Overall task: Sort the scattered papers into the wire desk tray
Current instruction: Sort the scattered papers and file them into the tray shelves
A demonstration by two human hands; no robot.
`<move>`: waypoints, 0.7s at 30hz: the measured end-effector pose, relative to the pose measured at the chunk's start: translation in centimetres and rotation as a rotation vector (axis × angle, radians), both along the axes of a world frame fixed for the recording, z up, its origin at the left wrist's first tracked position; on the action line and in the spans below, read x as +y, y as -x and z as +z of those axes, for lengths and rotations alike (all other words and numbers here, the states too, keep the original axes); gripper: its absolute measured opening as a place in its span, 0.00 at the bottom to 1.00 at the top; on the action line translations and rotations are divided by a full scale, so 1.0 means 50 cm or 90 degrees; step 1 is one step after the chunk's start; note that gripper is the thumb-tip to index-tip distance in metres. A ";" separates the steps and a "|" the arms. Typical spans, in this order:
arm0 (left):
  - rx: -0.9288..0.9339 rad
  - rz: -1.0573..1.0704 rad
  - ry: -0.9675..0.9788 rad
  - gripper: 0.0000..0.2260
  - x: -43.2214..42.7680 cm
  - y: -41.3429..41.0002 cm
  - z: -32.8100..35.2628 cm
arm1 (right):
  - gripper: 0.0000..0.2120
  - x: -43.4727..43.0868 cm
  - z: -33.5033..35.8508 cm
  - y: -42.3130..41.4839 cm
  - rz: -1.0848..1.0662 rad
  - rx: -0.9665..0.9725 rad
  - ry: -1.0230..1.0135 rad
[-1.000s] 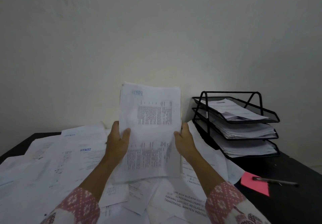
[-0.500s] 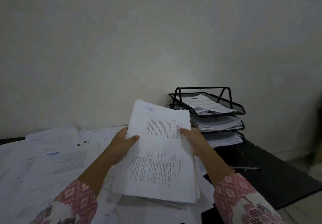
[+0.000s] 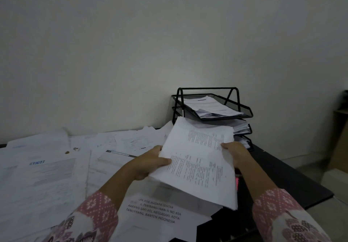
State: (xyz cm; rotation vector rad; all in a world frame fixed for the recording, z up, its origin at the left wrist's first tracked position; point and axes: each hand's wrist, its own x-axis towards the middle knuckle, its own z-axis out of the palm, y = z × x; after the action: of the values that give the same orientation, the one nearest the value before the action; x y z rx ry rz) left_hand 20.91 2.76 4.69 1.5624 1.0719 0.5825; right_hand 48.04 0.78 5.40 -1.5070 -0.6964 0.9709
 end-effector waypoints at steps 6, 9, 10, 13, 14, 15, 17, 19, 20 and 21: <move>-0.005 -0.033 0.001 0.21 -0.003 -0.053 -0.003 | 0.11 -0.009 0.013 -0.054 -0.018 0.064 -0.011; -0.013 -0.015 -0.034 0.21 0.004 -0.089 0.001 | 0.08 -0.023 0.017 -0.080 -0.006 0.074 -0.001; -0.024 -0.012 -0.032 0.20 0.005 -0.102 0.003 | 0.07 -0.029 0.014 -0.087 0.004 0.066 0.009; -0.052 0.010 -0.028 0.20 0.009 -0.140 0.007 | 0.07 -0.044 0.003 -0.109 0.018 0.051 0.017; -0.063 0.018 -0.027 0.20 0.011 -0.153 0.009 | 0.09 -0.045 -0.003 -0.116 0.018 0.075 0.006; -0.080 0.027 -0.021 0.20 0.013 -0.168 0.009 | 0.10 -0.048 -0.006 -0.122 0.021 0.124 -0.017; -0.114 0.059 -0.005 0.18 0.023 -0.198 0.009 | 0.12 -0.050 -0.012 -0.128 0.033 0.280 -0.096; -0.134 0.092 0.001 0.17 0.038 -0.228 0.009 | 0.16 -0.056 -0.016 -0.121 0.033 0.413 -0.180; -0.138 0.106 -0.002 0.18 0.045 -0.242 0.009 | 0.18 -0.058 -0.017 -0.114 0.026 0.453 -0.218; -0.134 0.115 -0.011 0.20 0.051 -0.253 0.011 | 0.20 -0.062 -0.017 -0.105 0.024 0.475 -0.250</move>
State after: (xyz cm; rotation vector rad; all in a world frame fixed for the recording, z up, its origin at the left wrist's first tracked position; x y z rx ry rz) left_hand 33.57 5.33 5.23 1.3916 1.0550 0.8618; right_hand 53.30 -2.31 4.57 -0.7052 -0.3387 1.2357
